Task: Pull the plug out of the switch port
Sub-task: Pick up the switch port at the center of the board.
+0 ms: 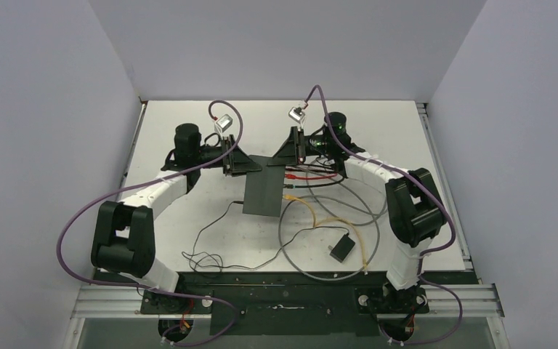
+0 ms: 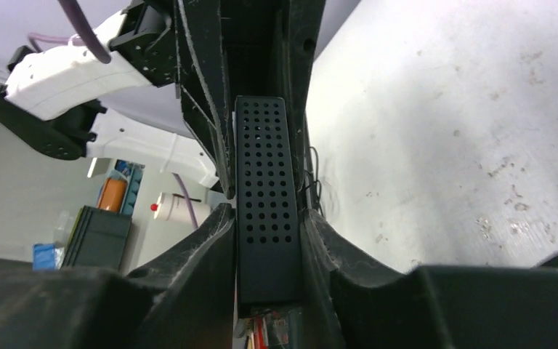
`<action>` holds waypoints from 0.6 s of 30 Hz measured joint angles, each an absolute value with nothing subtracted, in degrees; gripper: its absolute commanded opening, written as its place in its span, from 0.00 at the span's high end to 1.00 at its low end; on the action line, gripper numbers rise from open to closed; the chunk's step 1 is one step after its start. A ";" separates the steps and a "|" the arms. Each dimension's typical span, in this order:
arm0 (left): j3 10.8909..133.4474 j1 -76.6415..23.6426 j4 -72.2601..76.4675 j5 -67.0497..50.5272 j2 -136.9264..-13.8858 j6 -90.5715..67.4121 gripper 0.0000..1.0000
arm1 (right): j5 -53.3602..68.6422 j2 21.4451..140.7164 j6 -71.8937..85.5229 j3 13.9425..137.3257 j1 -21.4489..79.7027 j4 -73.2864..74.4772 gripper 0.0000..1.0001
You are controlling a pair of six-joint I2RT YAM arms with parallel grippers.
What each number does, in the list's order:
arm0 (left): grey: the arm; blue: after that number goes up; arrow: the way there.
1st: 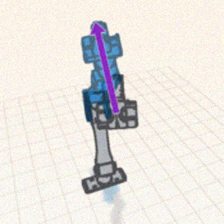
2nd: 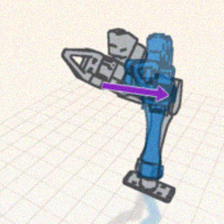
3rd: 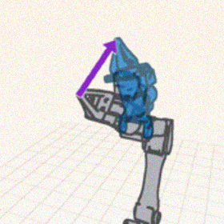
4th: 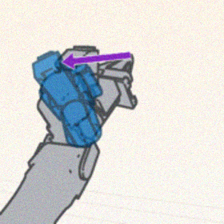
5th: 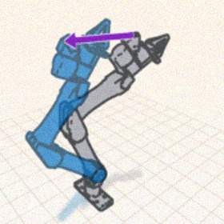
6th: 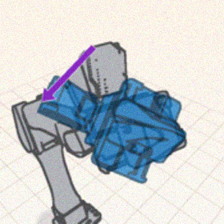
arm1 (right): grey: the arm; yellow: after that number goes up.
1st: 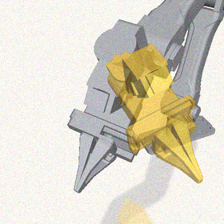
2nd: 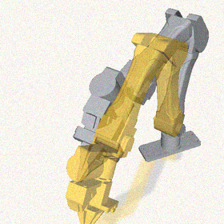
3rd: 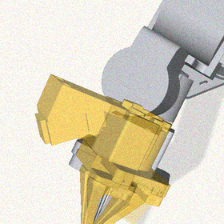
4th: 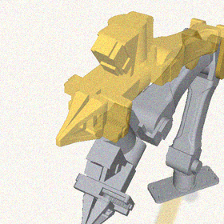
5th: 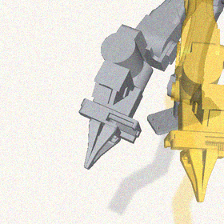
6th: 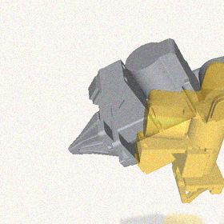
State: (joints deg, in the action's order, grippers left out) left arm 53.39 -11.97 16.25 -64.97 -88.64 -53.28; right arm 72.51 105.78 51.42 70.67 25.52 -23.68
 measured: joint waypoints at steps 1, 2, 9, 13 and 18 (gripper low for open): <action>53.69 -11.88 16.58 -65.76 -88.62 -53.32 0.97 | 73.01 105.78 52.73 70.48 25.52 -25.23 0.95; 54.06 -11.88 16.60 -66.24 -88.60 -53.32 0.89 | 73.36 105.78 54.19 70.26 25.54 -27.24 0.95; 54.74 -11.79 16.64 -64.58 -88.62 -54.52 0.49 | 72.25 105.73 57.49 68.55 25.54 -33.01 0.95; 54.74 -11.90 16.67 -63.94 -88.62 -55.37 0.49 | 71.31 105.73 57.49 68.10 25.61 -33.28 0.95; 54.59 -13.08 16.80 -63.16 -88.62 -55.40 0.48 | 71.42 105.71 57.63 68.10 25.61 -33.39 0.95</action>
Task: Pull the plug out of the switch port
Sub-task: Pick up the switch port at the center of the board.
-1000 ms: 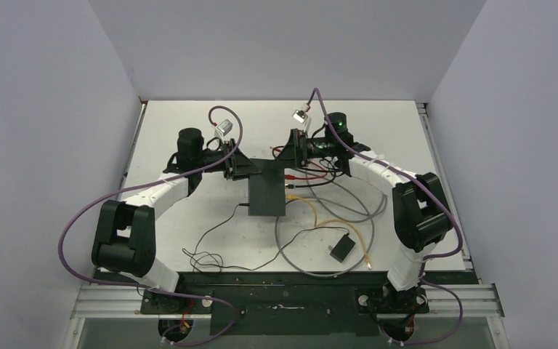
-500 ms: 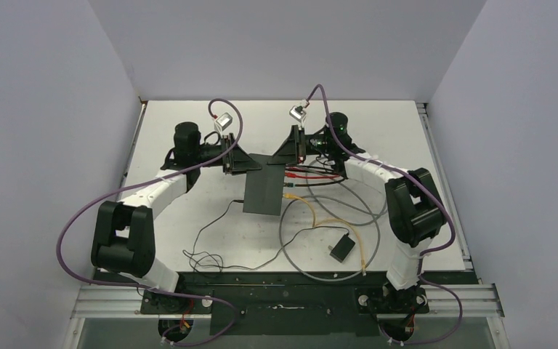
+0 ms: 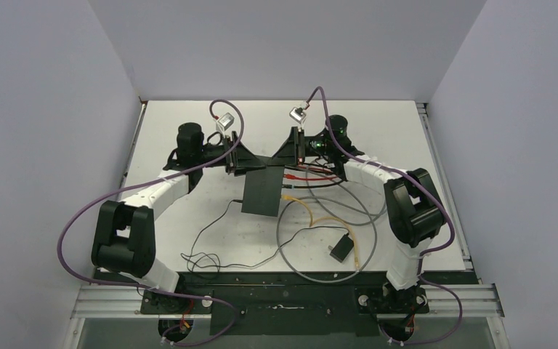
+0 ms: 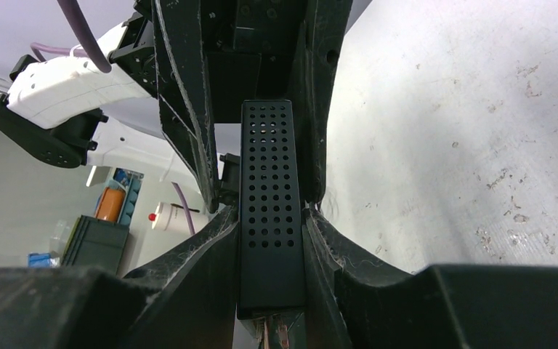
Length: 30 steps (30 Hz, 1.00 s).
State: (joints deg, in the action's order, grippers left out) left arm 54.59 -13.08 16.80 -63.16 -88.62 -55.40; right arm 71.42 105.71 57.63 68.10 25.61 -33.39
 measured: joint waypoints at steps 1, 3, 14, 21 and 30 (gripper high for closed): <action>54.43 -13.23 16.95 -63.00 -88.62 -55.37 0.47 | 71.42 105.69 57.67 68.10 25.58 -33.36 0.95; 53.93 -13.50 17.17 -63.00 -88.62 -55.37 0.45 | 71.33 105.69 57.67 68.10 25.61 -33.36 0.95; 53.67 -14.59 3.33 -61.71 -88.62 -44.84 0.49 | 67.85 105.65 56.21 68.05 25.47 -32.29 0.95; 53.67 -14.70 4.78 -65.19 -88.62 -44.71 0.89 | 68.38 105.65 56.90 68.05 25.12 -32.10 0.95; 53.87 -15.29 10.72 -67.75 -88.51 -47.44 1.00 | 69.21 104.75 58.74 68.07 24.45 -32.27 0.52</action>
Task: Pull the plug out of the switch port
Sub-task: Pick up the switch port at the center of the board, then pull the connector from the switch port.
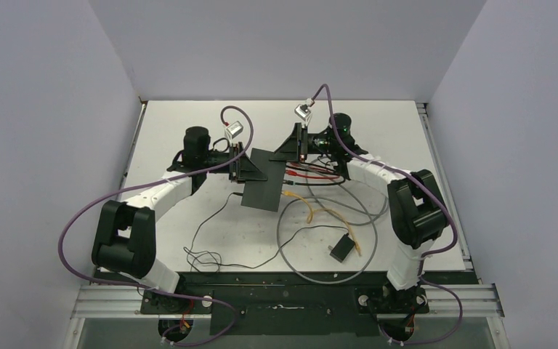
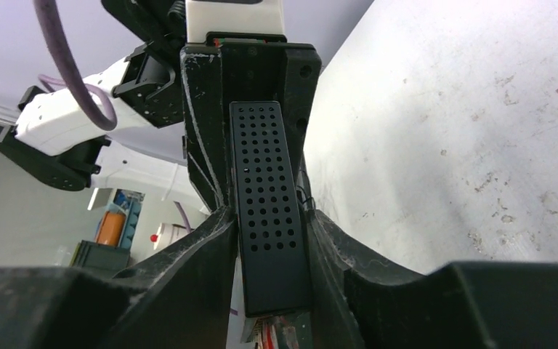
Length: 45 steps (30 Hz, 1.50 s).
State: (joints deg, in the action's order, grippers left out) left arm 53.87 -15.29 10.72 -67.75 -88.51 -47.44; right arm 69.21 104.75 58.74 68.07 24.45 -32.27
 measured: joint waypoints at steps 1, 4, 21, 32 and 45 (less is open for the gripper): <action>53.87 -15.27 10.61 -67.68 -88.51 -47.40 1.00 | 68.99 104.60 58.46 68.07 24.40 -31.88 0.42; 54.17 -15.27 8.23 -66.15 -88.51 -47.05 1.00 | 66.48 104.05 55.44 68.14 24.36 -28.84 0.22; 54.28 -14.02 -2.72 -58.54 -82.81 -30.63 1.00 | 52.80 90.91 33.45 73.21 19.86 -4.93 0.10; 52.29 -13.69 15.18 -67.09 -80.27 -34.70 1.00 | 53.36 80.88 27.38 69.95 16.51 4.60 0.10; 51.88 -13.28 38.15 -73.25 -82.50 -48.12 1.00 | 60.93 79.75 28.10 69.89 16.12 4.60 0.13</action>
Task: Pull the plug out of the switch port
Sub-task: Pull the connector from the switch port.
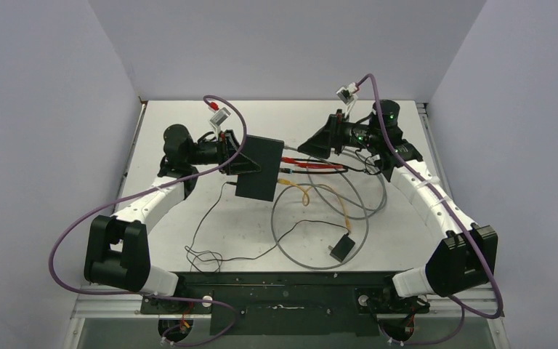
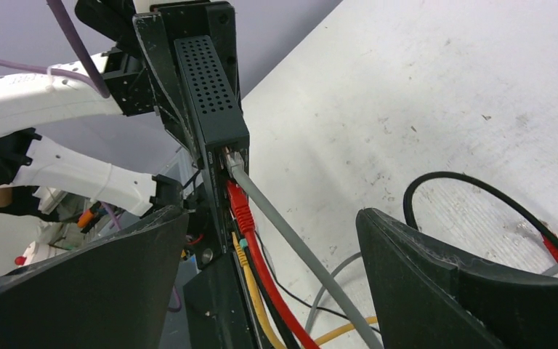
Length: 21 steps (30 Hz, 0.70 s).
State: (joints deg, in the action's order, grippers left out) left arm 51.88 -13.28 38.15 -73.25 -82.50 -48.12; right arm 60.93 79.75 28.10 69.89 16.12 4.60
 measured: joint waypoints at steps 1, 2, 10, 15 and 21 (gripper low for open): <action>51.88 -13.30 38.89 -73.47 -82.50 -48.86 1.00 | 61.58 80.03 29.06 69.89 16.12 3.36 0.13; 51.88 -13.30 39.59 -73.69 -82.50 -49.32 1.00 | 62.22 80.34 29.89 69.89 16.14 2.15 0.14; 51.88 -13.82 42.24 -74.08 -82.56 -52.03 1.00 | 64.45 84.01 33.61 69.97 18.22 -2.79 0.23; 51.75 -13.89 42.78 -74.04 -82.59 -52.53 1.00 | 64.62 85.17 35.46 69.95 21.04 -4.51 0.35; 50.78 -13.89 42.72 -74.04 -82.63 -52.80 1.00 | 64.53 85.17 36.84 69.97 22.96 -7.01 0.49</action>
